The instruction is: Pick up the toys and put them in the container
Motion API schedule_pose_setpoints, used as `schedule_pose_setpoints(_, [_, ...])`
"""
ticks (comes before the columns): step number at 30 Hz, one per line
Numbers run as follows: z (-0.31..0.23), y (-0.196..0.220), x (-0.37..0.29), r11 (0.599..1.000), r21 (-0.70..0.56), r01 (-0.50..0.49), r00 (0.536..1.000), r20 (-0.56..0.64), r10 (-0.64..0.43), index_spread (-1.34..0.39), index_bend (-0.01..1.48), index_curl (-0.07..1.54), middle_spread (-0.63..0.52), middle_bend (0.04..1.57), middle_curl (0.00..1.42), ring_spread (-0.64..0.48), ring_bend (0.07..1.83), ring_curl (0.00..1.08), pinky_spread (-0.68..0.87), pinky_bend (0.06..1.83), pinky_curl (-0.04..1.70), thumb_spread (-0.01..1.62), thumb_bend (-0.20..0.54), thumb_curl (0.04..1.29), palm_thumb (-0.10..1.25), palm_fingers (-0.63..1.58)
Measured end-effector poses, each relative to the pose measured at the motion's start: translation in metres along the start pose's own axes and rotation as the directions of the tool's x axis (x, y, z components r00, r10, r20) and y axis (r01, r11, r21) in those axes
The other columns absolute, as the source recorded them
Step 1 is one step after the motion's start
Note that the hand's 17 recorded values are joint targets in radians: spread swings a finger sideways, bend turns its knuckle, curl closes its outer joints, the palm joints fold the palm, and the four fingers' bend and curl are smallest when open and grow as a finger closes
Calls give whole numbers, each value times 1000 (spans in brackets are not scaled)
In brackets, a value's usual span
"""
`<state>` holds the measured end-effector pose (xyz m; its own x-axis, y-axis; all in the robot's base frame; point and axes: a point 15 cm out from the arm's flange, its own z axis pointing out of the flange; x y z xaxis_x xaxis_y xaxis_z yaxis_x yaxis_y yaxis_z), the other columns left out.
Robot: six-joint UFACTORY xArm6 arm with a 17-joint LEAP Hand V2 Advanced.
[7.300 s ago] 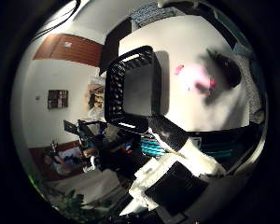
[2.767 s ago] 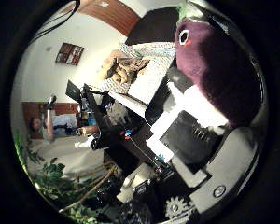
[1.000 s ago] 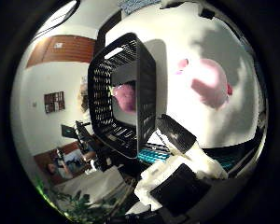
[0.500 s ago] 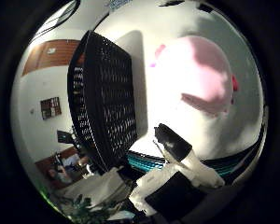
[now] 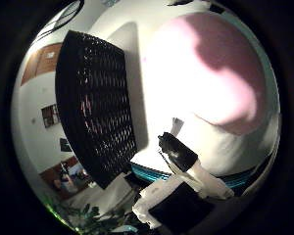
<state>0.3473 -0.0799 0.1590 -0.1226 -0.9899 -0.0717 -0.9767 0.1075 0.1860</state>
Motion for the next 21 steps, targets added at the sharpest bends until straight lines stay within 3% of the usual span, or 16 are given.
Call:
schedule_pose_setpoints(6, [9, -8, 8, 1000, 11, 24, 999, -35, -24, -319, 184, 285, -41, 271, 343, 159, 387, 218, 478, 508, 248, 1117, -16, 383, 672, 261])
schedule_pose_setpoints(8, [9, -7, 9, 1000, 6, 28, 999, -39, -28, -327, 185, 298, -99, 298, 349, 65, 473, 228, 458, 483, 227, 1108, -16, 389, 697, 450])
schedule_pose_setpoints(10, [9, -6, 13, 999, 0, 39, 998, -58, -39, -361, 189, 301, -177, 421, 385, -56, 619, 252, 363, 439, 197, 1104, -14, 394, 721, 718])
schedule_pose_setpoints(11, [8, -6, 16, 999, -6, 49, 996, -77, -49, -396, 197, 314, -224, 543, 431, -165, 752, 292, 173, 510, 197, 1091, -9, 402, 751, 1074])
schedule_pose_setpoints(12, [6, -5, 20, 998, -10, 56, 994, -93, -57, -425, 230, 359, -255, 624, 477, -241, 808, 338, -81, 654, 235, 1074, -12, 407, 779, 1270])
schedule_pose_setpoints(14, [4, -1, 24, 998, -29, 65, 992, -111, -67, -439, 388, 446, -249, 789, 549, -279, 933, 403, -313, 802, 296, 1043, -11, 423, 826, 1418])
schedule_pose_setpoints(17, [0, 8, 26, 996, -63, 65, 990, -119, -72, -416, 643, 594, -213, 1000, 641, -265, 1127, 491, -357, 1047, 410, 982, -5, 469, 916, 1379])
schedule_pose_setpoints(21, [-29, 0, 27, 998, -1, 66, 989, -133, -65, -349, 901, 747, -181, 1182, 731, -235, 1304, 576, -294, 1267, 537, 907, -7, 553, 1014, 1233])
